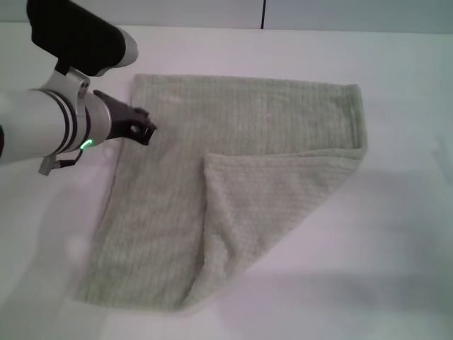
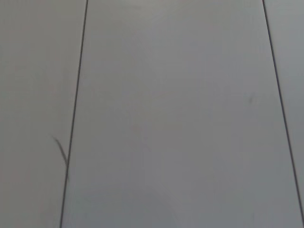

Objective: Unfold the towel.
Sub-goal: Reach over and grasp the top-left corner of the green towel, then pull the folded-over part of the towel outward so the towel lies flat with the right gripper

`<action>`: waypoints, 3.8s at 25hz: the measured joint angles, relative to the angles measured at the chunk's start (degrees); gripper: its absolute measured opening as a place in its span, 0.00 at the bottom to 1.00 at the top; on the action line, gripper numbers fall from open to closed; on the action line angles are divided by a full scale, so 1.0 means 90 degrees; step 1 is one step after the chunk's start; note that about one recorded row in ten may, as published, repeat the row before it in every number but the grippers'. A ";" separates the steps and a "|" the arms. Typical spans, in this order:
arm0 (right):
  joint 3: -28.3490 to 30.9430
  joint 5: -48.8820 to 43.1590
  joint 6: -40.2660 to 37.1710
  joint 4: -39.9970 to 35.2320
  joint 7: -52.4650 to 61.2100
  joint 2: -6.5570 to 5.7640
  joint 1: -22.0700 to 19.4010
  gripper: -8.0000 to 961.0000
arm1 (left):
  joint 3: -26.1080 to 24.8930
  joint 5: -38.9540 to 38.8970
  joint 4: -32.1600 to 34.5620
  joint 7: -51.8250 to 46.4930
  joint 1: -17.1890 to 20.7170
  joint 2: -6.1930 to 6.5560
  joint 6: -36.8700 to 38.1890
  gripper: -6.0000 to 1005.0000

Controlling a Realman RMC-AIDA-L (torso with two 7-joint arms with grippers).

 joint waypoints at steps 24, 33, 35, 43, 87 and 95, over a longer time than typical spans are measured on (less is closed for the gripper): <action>0.0029 -0.1585 0.1897 0.0011 0.1525 -0.0211 0.2119 0.86 | 0.0050 -0.0018 0.0100 -0.0001 -0.0341 -0.0009 -0.0988 0.00; -0.0094 -0.3874 0.3350 -0.2243 0.4498 -0.0065 0.2067 0.86 | -0.0009 -0.0013 0.0240 -0.0018 -0.0468 -0.0005 -0.0962 0.00; -0.0595 -0.4120 0.3709 -0.2786 0.5337 -0.0052 0.2077 0.86 | -0.0009 -0.0013 0.0324 -0.0020 -0.0503 -0.0007 -0.0952 0.00; -0.3385 -0.4365 0.5435 -0.5447 0.7890 -0.0023 0.1387 0.86 | -0.0006 -0.0017 0.0453 -0.0023 -0.0581 -0.0009 -0.0897 0.00; -0.4682 -1.0275 0.3443 -0.7524 1.5359 -0.0066 0.3184 0.86 | -0.0016 0.0014 0.0844 0.0046 -0.0753 0.0000 -0.0867 0.00; -0.4840 -1.0281 0.3565 -0.7356 1.5353 -0.0066 0.3260 0.86 | -0.0018 0.0014 0.0926 0.0046 -0.0786 0.0001 -0.0852 0.00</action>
